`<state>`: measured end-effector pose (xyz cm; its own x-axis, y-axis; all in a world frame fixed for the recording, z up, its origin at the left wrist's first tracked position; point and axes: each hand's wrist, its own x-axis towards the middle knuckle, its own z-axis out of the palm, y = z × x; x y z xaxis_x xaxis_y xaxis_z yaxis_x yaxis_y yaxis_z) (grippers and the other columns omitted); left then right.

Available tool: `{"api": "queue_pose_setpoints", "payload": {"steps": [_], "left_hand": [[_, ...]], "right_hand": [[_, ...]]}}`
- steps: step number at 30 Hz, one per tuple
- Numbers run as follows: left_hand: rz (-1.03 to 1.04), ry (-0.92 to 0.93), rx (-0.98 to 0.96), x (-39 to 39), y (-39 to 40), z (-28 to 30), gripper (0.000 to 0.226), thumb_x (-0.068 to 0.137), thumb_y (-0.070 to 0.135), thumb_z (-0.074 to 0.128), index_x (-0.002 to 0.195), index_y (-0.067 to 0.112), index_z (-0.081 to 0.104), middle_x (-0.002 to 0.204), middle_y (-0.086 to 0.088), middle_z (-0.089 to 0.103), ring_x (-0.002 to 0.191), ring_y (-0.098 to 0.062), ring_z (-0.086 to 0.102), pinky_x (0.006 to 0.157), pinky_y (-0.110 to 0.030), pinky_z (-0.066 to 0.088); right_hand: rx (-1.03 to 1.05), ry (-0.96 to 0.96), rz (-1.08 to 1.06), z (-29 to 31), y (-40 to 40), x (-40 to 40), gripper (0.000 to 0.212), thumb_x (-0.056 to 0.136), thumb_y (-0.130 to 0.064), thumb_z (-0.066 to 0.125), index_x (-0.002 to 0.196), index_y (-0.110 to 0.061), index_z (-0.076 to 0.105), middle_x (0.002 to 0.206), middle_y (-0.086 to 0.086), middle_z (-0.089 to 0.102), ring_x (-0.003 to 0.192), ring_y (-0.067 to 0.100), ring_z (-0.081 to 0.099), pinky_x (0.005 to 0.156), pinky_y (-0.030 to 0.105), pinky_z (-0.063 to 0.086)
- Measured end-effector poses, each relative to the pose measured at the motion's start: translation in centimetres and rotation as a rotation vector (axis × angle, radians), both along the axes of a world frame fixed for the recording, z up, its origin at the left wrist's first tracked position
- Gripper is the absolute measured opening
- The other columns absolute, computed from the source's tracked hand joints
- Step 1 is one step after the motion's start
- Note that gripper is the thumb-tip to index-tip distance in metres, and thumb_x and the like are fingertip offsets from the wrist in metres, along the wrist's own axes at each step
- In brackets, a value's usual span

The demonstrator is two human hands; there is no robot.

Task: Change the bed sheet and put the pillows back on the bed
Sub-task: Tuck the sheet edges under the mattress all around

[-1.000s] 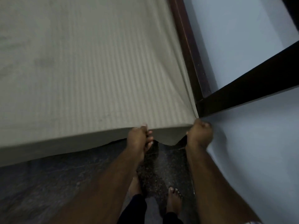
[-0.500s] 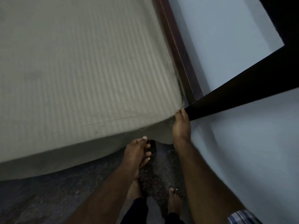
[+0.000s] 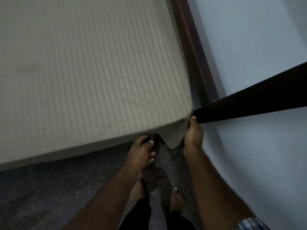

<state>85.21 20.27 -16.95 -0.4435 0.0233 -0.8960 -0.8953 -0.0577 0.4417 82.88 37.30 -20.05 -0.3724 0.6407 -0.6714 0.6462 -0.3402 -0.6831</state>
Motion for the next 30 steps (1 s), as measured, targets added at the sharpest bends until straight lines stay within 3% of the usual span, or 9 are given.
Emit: {"api": "queue_pose_setpoints", "payload": {"steps": [4,7,13,16,19,23,25,27,30], "left_hand": [[-0.025,0.005,0.006,-1.0,0.0,-2.2,0.036,0.100,0.022,0.057,0.136,0.029,0.056,0.116,0.001,0.068,0.082,-0.018,0.065,0.071,-0.031,0.053],[-0.030,0.008,0.001,-0.6,0.2,-4.0,0.039,0.101,0.022,0.056,0.138,0.031,0.053,0.115,0.004,0.067,0.088,-0.018,0.066,0.069,-0.029,0.053],[0.107,-0.038,0.003,0.6,2.8,-6.4,0.035,0.103,0.020,0.053,0.136,0.031,0.056,0.104,0.008,0.068,0.085,-0.015,0.064,0.064,-0.026,0.053],[0.216,-0.077,0.073,0.1,4.4,-7.6,0.030,0.104,0.020,0.051,0.131,0.029,0.058,0.105,0.008,0.068,0.091,-0.015,0.065,0.076,-0.030,0.054],[0.298,-0.084,0.179,-0.4,5.2,-8.8,0.018,0.104,0.023,0.049,0.112,0.029,0.064,0.108,0.007,0.069,0.100,-0.016,0.066,0.089,-0.037,0.054],[0.463,-0.057,0.286,-0.7,5.1,-11.8,0.020,0.104,0.023,0.047,0.108,0.021,0.066,0.117,0.000,0.068,0.107,-0.023,0.065,0.102,-0.046,0.050],[0.535,-0.051,0.335,-0.3,4.8,-13.3,0.023,0.104,0.022,0.045,0.115,0.016,0.065,0.122,-0.004,0.067,0.104,-0.025,0.064,0.104,-0.048,0.048],[0.572,-0.037,0.371,0.1,4.1,-14.6,0.024,0.104,0.022,0.046,0.119,0.014,0.063,0.123,-0.007,0.067,0.101,-0.026,0.065,0.103,-0.048,0.048],[0.609,0.016,0.429,0.4,2.9,-16.8,0.025,0.103,0.027,0.046,0.113,0.012,0.063,0.127,-0.011,0.064,0.109,-0.028,0.063,0.103,-0.047,0.048]], "right_hand": [[-0.331,0.089,-0.182,-2.5,-0.3,-2.0,0.054,0.102,-0.054,0.040,0.142,-0.020,0.053,0.130,0.002,0.062,0.122,0.027,0.057,0.108,0.044,0.045],[-0.401,0.128,-0.191,-4.1,0.7,-2.3,0.047,0.104,-0.049,0.036,0.139,-0.024,0.056,0.128,0.004,0.064,0.117,0.027,0.059,0.093,0.038,0.050],[-0.237,0.077,-0.153,-8.5,1.2,0.4,0.025,0.101,-0.038,0.046,0.094,-0.026,0.067,0.102,0.002,0.070,0.106,0.028,0.065,0.097,0.045,0.051],[-0.367,0.068,-0.144,-9.4,0.7,1.3,0.025,0.106,-0.034,0.041,0.096,-0.028,0.063,0.097,0.000,0.067,0.090,0.021,0.066,0.072,0.033,0.055],[-0.505,0.220,-0.371,-9.1,0.2,-0.5,0.032,0.105,-0.034,0.041,0.094,-0.021,0.068,0.095,0.005,0.073,0.082,0.022,0.069,0.062,0.027,0.056],[-0.458,0.346,-0.420,-10.5,-0.3,-0.8,0.032,0.103,-0.034,0.041,0.113,-0.020,0.068,0.116,0.008,0.070,0.099,0.024,0.065,0.068,0.029,0.056],[-0.502,0.426,-0.393,-11.6,-0.6,-0.5,0.041,0.101,-0.040,0.042,0.131,-0.021,0.063,0.131,0.010,0.065,0.113,0.028,0.063,0.087,0.037,0.055],[-0.536,0.495,-0.367,-12.2,-1.0,-0.8,0.043,0.100,-0.042,0.039,0.132,-0.025,0.062,0.129,0.009,0.067,0.117,0.032,0.061,0.098,0.045,0.051],[-0.613,0.603,-0.385,-13.1,-1.2,-1.3,0.044,0.100,-0.041,0.035,0.128,-0.027,0.065,0.118,0.009,0.071,0.109,0.033,0.064,0.091,0.046,0.054]]}}
